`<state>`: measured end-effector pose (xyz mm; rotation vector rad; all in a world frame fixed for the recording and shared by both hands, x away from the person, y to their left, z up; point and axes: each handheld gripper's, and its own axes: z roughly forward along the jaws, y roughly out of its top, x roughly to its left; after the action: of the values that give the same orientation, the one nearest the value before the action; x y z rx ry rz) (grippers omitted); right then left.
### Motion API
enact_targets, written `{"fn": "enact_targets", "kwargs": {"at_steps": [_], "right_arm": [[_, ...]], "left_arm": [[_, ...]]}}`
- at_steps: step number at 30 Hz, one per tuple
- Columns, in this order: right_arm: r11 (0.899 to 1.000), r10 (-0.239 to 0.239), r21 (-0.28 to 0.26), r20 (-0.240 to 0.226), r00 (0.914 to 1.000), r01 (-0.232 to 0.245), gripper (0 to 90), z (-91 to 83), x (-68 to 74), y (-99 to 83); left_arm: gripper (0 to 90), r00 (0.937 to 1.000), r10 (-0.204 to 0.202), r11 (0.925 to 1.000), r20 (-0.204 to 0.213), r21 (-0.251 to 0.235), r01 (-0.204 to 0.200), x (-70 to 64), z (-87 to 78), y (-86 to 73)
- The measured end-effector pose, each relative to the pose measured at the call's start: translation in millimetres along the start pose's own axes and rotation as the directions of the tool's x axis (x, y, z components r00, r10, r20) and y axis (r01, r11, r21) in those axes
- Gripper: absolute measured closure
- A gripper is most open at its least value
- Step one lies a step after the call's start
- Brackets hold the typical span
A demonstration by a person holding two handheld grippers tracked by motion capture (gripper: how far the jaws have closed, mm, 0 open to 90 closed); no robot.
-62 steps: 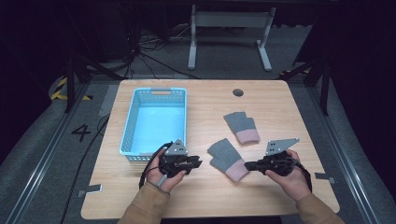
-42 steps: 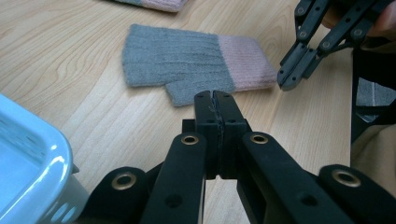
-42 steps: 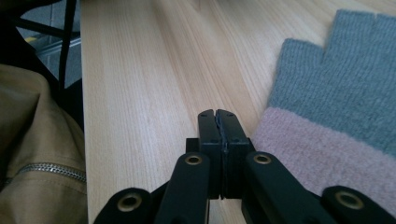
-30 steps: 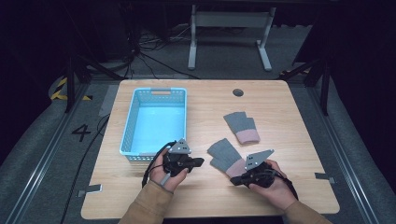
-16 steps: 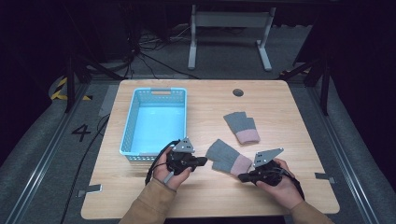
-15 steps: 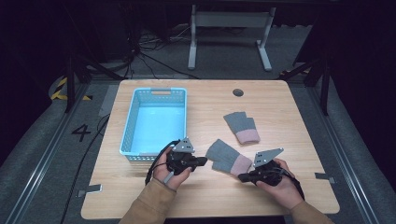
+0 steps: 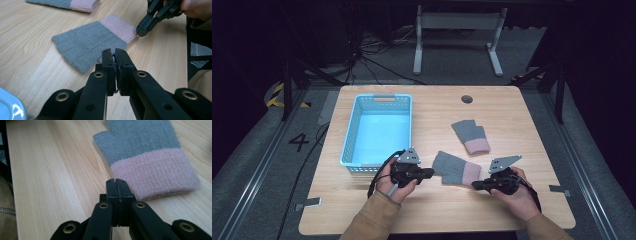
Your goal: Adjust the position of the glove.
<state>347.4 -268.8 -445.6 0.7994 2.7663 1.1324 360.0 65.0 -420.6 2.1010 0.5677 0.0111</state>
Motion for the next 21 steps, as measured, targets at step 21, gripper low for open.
{"fn": "enact_targets", "kwargs": {"at_steps": [21], "right_arm": [[0.999, 0.044, -0.014, 0.045, 0.998, -0.043, 90.0, -4.5, -13.8, -2.4]], "left_arm": [[86.3, 1.0, -0.001, 1.0, -0.002, 0.004, 0.001, 0.8, -0.3, -0.8]]}}
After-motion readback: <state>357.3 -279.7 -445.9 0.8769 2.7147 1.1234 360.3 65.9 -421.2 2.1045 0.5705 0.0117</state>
